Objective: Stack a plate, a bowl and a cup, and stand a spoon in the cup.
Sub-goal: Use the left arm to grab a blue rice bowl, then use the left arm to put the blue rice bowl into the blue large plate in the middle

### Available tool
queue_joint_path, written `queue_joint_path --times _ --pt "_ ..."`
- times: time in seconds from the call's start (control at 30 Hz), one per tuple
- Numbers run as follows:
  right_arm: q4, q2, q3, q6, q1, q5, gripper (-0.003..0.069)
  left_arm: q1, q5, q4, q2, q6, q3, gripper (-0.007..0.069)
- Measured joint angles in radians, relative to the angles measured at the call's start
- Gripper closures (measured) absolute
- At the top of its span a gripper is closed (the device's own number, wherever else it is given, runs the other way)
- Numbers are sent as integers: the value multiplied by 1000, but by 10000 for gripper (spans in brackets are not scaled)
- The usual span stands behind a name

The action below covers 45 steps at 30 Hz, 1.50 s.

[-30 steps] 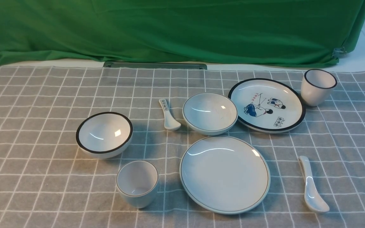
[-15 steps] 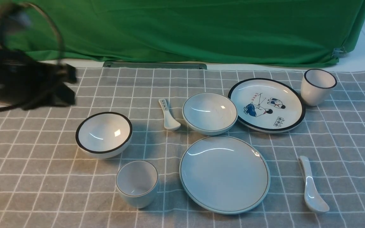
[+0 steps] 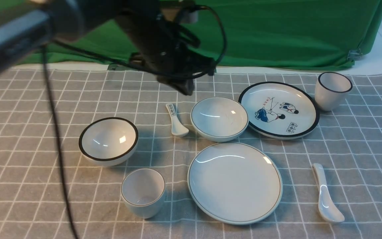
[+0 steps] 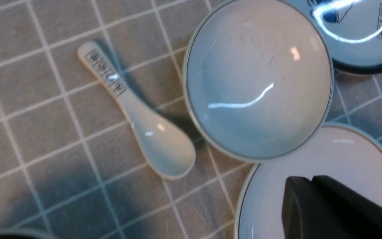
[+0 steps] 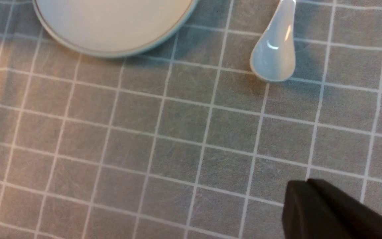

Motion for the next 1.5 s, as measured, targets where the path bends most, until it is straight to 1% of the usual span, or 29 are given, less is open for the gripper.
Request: queue_joint_path --times 0.07,0.13,0.17,0.23,0.3,0.33,0.4,0.43,0.47,0.5,0.53,0.63,0.7,0.73,0.77,0.8,0.87,0.9,0.93,0.97,1.07,1.17,1.33,1.5 --pt "0 21 -2 -2 22 -10 636 -1 22 -1 79 -6 -87 602" --pt "0 23 -3 -2 32 -16 636 -1 29 8 117 -19 -129 583" --pt "0 24 -3 -2 43 -33 636 -1 30 26 185 -43 -184 535" --pt "0 24 -3 -2 46 -40 636 -1 30 37 217 -51 -212 487" --pt "-1 24 -3 -2 46 -49 636 -1 28 47 275 -66 -238 375" --pt "-1 24 -3 -2 46 -49 636 -1 28 49 280 -66 -238 366" --pt "-1 24 -3 -2 46 -53 636 -1 14 49 323 -74 -239 260" --pt "-1 24 -3 -2 46 -54 636 -1 12 49 327 -74 -239 252" --pt "-1 24 -3 -2 46 -54 636 -1 3 49 349 -80 -239 200" --pt "-1 24 -3 -3 46 -54 636 -1 4 49 352 -82 -239 193" --pt "-1 24 -3 -3 46 -54 636 -1 -4 49 370 -99 -239 149" --pt "-1 24 -3 -21 46 -56 636 -1 -29 53 390 -117 -239 115" --pt "-1 24 -3 -26 46 -58 636 -1 -35 53 395 -123 -239 123" --pt "-1 24 -3 -28 46 -58 636 -1 -35 53 396 -125 -239 142" --pt "-1 24 -3 -29 46 -58 636 -1 -36 53 397 -127 -239 185" --pt "-1 24 -3 -29 46 -59 636 -1 -36 53 398 -127 -239 262" --pt "-1 24 -3 -29 46 -61 636 -1 -32 53 398 -130 -239 384" --pt "-1 24 -4 -29 46 -61 636 -1 -32 53 398 -130 -239 417" --pt "-1 24 -4 -32 46 -61 636 2 -32 49 396 -147 -243 522" --pt "-1 24 -4 -32 46 -61 636 6 -29 41 391 -153 -246 548" --pt "-2 24 -4 -32 46 -61 636 9 -10 47 359 -162 -247 589" --pt "-2 24 -4 -32 46 -61 636 15 29 58 313 -156 -246 592" --pt "-2 24 -4 -32 46 -61 636 28 118 54 166 -71 -241 592" --pt "-1 24 -5 -33 46 -63 636 1 128 25 33 -17 -160 592"
